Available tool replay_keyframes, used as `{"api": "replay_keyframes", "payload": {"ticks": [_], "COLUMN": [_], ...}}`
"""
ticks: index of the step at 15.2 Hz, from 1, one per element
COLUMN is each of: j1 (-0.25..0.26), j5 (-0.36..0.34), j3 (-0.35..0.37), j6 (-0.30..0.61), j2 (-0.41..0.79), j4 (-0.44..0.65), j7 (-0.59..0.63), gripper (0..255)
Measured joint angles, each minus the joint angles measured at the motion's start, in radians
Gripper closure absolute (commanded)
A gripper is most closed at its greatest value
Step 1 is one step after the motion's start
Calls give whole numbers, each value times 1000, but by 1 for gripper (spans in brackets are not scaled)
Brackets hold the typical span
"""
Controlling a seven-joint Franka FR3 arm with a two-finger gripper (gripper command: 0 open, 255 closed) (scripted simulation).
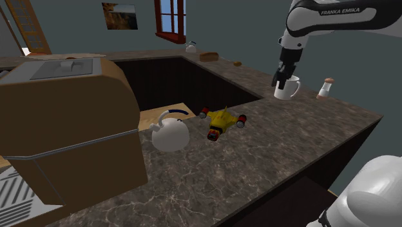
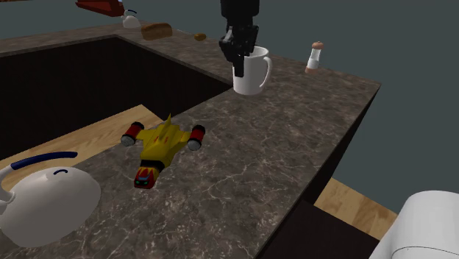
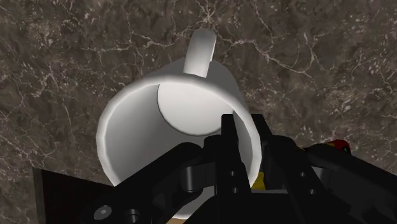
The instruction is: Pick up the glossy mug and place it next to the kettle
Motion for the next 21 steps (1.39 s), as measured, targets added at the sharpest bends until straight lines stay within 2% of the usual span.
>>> {"api": "replay_keyframes", "payload": {"ticks": [10,21], "j1": [92,183], "j5": [63,102], "j3": [161,299], "j6": [-9,-15], "j2": [55,215], "j4": [41,193], "j7": [237,460], "gripper": [255,255]}}
